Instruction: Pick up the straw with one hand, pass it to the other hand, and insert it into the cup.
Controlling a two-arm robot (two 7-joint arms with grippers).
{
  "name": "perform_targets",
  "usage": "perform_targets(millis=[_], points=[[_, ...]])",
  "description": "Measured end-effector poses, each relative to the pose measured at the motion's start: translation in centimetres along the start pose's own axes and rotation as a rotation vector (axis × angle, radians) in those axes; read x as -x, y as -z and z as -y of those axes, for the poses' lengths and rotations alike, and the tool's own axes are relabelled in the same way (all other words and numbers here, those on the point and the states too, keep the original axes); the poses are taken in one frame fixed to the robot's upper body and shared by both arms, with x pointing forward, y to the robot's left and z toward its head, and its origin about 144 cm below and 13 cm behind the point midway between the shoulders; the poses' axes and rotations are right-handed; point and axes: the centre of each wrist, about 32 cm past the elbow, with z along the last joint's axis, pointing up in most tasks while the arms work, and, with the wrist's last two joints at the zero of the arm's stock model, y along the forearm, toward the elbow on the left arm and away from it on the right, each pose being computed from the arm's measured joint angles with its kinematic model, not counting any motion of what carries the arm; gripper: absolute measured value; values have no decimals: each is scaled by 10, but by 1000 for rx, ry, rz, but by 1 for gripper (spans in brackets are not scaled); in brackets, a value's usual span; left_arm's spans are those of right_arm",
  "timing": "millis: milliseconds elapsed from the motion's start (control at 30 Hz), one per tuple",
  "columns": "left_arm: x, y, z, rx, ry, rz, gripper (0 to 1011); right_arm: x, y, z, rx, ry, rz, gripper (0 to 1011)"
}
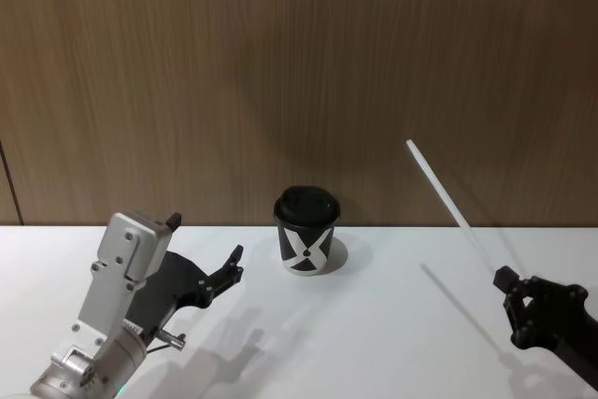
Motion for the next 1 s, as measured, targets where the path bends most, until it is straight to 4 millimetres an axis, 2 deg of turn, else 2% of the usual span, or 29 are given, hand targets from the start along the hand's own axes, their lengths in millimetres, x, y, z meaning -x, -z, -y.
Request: perform_targets(millis=[467,1000], points=[[0,0,0,0,0,0,1000,-23,-12,-2,-171,-198,52,2],[0,0,0,0,0,0,1000,-33,-24,-14,-279,-424,62,2]])
